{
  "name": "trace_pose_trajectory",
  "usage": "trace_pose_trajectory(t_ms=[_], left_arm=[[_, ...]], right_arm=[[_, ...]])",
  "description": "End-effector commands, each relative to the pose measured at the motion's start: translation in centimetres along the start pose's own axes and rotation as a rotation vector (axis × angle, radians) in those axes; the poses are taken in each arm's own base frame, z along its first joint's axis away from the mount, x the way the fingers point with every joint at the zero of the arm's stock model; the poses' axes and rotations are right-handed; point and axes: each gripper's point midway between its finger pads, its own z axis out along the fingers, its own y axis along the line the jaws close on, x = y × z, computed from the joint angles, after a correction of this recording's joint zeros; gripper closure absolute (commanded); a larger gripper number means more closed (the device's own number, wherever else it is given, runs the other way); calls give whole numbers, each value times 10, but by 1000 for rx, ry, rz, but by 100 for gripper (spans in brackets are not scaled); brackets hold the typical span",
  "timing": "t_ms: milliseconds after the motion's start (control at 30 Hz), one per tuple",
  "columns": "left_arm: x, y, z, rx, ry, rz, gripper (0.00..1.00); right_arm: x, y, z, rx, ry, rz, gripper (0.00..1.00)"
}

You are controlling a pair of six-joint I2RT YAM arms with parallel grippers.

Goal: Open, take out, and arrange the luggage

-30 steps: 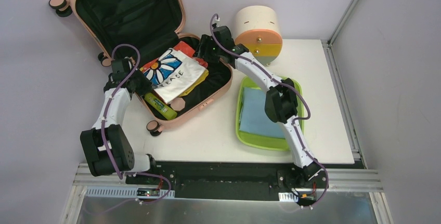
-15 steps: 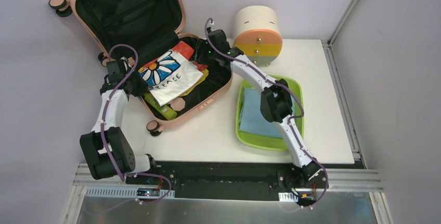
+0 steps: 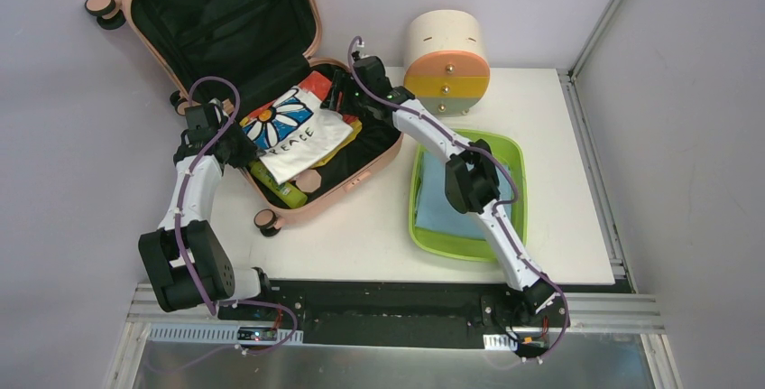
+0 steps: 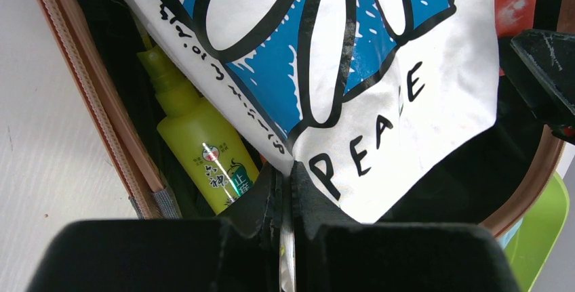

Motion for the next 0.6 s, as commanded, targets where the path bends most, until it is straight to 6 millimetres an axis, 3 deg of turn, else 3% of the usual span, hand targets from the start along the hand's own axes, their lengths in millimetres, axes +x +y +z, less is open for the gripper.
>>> trace_pose_trajectory(t_ms=[0,567], left_arm=[[-6,0,-11,0,-33,17,100],[-7,2,-12,-11,-43,23,100]], right_arm=[[-12,17,4,-46,-42,-2,36],[20,19,1,-56,74,-60,41]])
